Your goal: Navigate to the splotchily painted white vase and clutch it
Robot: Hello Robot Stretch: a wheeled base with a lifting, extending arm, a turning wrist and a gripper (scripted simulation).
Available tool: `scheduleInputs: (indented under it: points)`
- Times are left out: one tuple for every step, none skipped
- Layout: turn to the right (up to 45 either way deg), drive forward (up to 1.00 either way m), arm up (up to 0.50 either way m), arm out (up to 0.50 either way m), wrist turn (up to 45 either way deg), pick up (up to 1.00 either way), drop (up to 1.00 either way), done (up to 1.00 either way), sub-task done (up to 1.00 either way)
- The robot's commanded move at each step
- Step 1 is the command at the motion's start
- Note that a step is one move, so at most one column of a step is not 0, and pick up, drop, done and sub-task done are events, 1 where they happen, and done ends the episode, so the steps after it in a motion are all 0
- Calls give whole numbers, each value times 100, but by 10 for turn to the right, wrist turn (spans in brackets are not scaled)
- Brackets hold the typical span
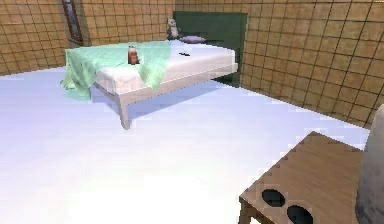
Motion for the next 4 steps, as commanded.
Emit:
scheduleInputs:
  points:
    - [0,15,0,0,0,0,0,0,0]
    - [-240,0,0,0,0,0,0,0,0]
    - [0,0,50,0,0,0,0,0,0]
    - [0,0,38,0,0,0,0,0,0]
